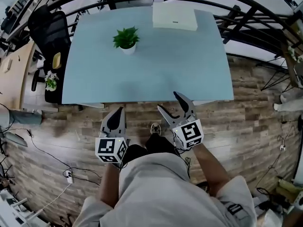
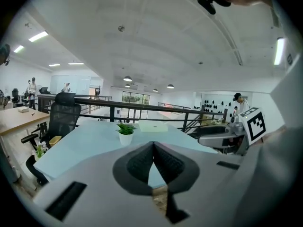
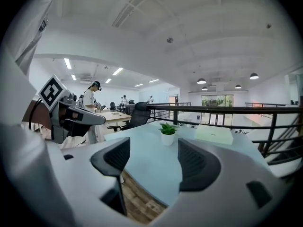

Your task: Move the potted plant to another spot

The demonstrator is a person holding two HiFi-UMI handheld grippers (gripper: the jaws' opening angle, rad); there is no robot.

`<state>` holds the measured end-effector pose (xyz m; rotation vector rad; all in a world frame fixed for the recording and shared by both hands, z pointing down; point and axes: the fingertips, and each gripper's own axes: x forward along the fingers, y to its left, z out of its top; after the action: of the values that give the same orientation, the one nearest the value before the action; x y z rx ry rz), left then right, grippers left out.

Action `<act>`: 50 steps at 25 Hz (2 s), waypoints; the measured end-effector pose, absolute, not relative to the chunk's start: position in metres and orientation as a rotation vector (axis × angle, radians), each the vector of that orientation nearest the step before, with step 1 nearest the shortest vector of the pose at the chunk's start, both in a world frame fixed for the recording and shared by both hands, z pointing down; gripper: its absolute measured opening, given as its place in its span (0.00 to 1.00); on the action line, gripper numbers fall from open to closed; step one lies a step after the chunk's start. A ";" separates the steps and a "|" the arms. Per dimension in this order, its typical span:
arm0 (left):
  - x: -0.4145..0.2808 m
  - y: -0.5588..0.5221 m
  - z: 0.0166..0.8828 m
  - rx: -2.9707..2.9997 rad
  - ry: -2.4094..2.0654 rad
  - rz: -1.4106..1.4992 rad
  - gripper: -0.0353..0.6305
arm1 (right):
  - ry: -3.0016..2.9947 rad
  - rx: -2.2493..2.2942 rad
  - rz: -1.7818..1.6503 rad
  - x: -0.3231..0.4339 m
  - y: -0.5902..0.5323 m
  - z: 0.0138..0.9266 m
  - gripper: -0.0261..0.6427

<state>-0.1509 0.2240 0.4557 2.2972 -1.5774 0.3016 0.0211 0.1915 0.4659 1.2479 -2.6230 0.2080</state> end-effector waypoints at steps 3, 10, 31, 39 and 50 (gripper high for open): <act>-0.149 0.205 0.463 2.266 -1.582 0.316 0.07 | -2.609 1.238 0.226 0.030 0.172 0.476 0.54; -0.149 0.180 0.485 2.224 -1.554 0.352 0.07 | -2.595 1.202 0.259 0.025 0.151 0.496 0.59; -0.230 0.020 0.518 2.208 -1.475 0.380 0.07 | -2.502 1.210 0.337 -0.043 0.027 0.523 0.62; -0.251 -0.032 0.555 2.259 -1.326 0.454 0.07 | -2.464 1.252 0.404 -0.086 -0.020 0.554 0.66; -0.259 -0.046 0.613 2.138 -1.307 0.508 0.07 | -2.458 1.242 0.452 -0.121 -0.070 0.594 0.71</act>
<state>-0.2595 -0.0463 0.6128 2.1376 -1.3074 0.5080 -0.1210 -0.0703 0.5942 1.2424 -2.4577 0.4523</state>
